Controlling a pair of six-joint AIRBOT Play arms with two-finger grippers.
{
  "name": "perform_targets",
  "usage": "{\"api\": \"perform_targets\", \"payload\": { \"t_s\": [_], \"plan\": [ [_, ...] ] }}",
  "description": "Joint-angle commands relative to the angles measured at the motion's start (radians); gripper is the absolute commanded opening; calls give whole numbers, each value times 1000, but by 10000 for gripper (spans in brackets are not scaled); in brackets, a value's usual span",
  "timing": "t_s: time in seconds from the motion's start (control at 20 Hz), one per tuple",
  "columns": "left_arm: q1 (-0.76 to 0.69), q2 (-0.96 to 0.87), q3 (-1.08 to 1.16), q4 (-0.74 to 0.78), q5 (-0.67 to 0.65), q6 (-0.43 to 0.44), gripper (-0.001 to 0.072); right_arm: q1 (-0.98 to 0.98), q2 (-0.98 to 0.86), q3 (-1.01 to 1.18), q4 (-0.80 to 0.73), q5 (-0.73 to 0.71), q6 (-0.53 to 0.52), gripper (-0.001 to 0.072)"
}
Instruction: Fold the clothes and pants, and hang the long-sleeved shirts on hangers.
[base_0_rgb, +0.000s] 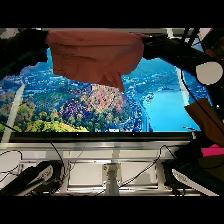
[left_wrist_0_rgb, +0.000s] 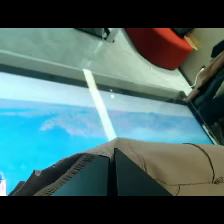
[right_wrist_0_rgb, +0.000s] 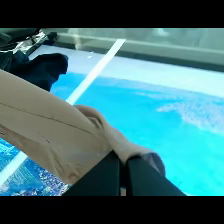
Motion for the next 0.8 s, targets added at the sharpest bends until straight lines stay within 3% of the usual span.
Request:
{"api": "perform_targets", "payload": {
  "t_s": [0.0, 0.2, 0.4, 0.55, 0.75],
  "plan": [
    [1, 36, 27, 98, -159, 4, 11, 1, 2, 43, -121, 156, 1, 14],
    [1, 39, 5, 385, -518, -61, 10, 2, 2, -31, -170, 451, -2, 12],
    [1, 39, -108, 563, -756, -170, 10, 2, 3, -180, -130, 629, -2, 13],
    [1, 38, -164, 597, -922, -198, 11, 2, 3, -201, -81, 820, -3, 13],
    [1, 38, -209, 597, -1019, -199, 12, 2, 2, -201, -26, 991, -3, 14]
  ]
}}
